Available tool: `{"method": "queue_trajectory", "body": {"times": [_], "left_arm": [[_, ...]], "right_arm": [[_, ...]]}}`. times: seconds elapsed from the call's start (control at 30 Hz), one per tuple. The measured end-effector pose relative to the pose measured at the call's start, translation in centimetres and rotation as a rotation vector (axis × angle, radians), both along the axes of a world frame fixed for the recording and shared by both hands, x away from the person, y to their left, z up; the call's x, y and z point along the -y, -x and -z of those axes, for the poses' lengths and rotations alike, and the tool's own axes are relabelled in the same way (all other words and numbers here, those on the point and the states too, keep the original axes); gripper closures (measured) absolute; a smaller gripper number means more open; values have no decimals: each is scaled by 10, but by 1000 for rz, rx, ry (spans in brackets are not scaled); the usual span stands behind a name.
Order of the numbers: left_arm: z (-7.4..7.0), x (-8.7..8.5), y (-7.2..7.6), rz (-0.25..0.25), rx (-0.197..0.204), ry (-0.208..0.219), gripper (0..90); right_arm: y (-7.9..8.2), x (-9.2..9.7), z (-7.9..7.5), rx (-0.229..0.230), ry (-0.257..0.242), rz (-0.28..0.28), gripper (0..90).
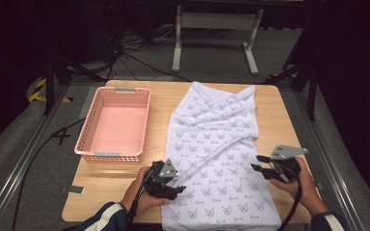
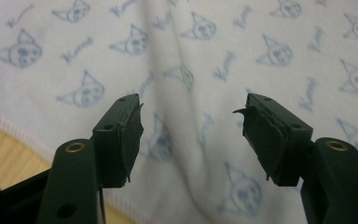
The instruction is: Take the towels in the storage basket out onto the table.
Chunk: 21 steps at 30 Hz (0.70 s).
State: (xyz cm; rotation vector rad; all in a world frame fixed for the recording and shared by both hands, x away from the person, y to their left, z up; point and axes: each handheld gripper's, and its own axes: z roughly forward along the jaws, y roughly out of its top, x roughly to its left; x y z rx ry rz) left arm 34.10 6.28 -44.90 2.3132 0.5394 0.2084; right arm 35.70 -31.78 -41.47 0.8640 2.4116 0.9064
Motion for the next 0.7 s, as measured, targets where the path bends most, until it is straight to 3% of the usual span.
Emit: {"method": "queue_trajectory", "body": {"times": [0.03, 0.1, 0.13, 0.17, 0.23, 0.4, 0.47, 0.5, 0.6, 0.63, 0.7], "left_arm": [[0, 3, -5, -10, 12, -7, 402], [2, 7, -17, -3, -2, 2, 411], [4, 8, -22, -21, -8, 5, 416], [7, 9, -25, -35, -20, 1, 415], [13, 9, -30, -31, -60, -5, 415], [15, 6, -14, -21, -66, -17, 406], [17, 4, -3, 8, -70, 4, 406], [18, 4, 5, 8, -81, 22, 407], [15, 3, 24, 103, -148, 24, 422], [14, 3, 27, 124, -147, 18, 434], [9, 4, 29, 118, -139, 25, 401]], "right_arm": [[-12, -4, 6, -21, 10, 3, 657], [-30, -7, 19, -67, -10, 22, 678], [-35, -7, 25, -89, 6, 27, 671], [-38, -7, 30, -115, 15, 34, 666], [-36, -2, 34, -147, -19, 49, 668], [-5, 14, 32, -188, -6, 47, 654], [12, 22, 31, -206, -8, 60, 646], [21, 26, 30, -225, -7, 61, 640], [45, 34, 27, -289, -11, 44, 622], [55, 36, 24, -332, 3, 30, 619], [62, 36, 22, -355, 22, -3, 596]]}}
